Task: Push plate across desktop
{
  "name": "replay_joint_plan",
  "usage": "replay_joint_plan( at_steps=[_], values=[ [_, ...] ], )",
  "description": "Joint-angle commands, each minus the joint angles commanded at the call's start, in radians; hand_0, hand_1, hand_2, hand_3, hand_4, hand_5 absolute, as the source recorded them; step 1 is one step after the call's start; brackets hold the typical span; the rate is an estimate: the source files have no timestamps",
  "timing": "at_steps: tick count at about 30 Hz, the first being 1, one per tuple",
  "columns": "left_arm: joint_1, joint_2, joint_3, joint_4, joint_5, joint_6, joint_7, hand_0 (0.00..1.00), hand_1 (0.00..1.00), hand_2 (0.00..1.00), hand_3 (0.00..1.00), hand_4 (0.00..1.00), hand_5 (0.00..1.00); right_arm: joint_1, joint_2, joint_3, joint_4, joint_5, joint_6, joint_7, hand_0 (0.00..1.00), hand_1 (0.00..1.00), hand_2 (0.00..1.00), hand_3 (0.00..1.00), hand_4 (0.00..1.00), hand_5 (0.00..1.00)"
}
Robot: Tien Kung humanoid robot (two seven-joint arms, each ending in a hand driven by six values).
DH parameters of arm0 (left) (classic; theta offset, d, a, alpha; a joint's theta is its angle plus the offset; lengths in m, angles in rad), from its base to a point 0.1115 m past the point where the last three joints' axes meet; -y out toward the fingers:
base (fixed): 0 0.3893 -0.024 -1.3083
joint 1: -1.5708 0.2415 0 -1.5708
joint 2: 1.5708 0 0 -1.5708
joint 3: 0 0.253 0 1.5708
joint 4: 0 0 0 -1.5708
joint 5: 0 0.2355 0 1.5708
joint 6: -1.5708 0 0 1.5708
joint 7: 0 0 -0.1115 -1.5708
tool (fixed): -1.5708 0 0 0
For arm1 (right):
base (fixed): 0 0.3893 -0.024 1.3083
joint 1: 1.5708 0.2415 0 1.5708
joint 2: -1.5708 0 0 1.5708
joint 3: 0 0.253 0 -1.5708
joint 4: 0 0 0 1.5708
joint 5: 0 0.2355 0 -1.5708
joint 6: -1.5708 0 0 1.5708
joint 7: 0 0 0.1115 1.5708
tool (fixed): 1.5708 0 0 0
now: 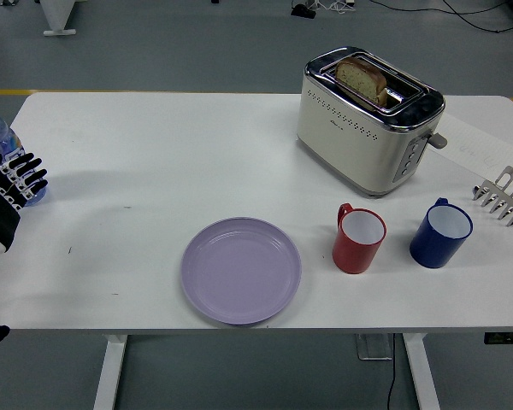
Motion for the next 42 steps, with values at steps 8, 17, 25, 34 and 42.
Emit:
replay_joint_plan(
  at_steps=[8,17,25,34,42],
  values=[
    [-0.001,-0.001,0.003,0.002,0.004,0.001,-0.001,0.803,0.785,0.778,0.683,0.574,0.998,0.008,-0.008,-0.009,-0.002,0.011,0.005,0.003,0.564,0.472,0.614,0.614,0.384,0.568],
    [0.003,0.0,0.014,-0.002,0.002,-0.002,-0.006,0.804,0.784,0.775,0.681,0.572,0.998,0.007,-0.015,-0.011,-0.002,0.003,0.006,0.002,0.563,0.472,0.614,0.613,0.385,0.564],
    [0.017,-0.003,0.022,0.002,0.003,-0.004,-0.009,0.805,0.784,0.774,0.681,0.573,0.998,-0.001,-0.016,-0.002,0.001,-0.02,-0.001,-0.008,0.563,0.473,0.614,0.613,0.385,0.565],
    [0.021,0.0,0.018,-0.002,-0.002,-0.004,-0.019,0.805,0.784,0.774,0.68,0.574,0.998,-0.007,-0.016,-0.002,0.002,-0.032,-0.004,-0.013,0.563,0.472,0.613,0.613,0.384,0.561],
    [0.014,-0.002,0.012,-0.001,-0.002,-0.002,-0.02,0.805,0.778,0.767,0.679,0.576,0.998,0.001,-0.018,-0.012,0.0,-0.013,-0.001,-0.006,0.564,0.471,0.613,0.612,0.385,0.562]
  ],
)
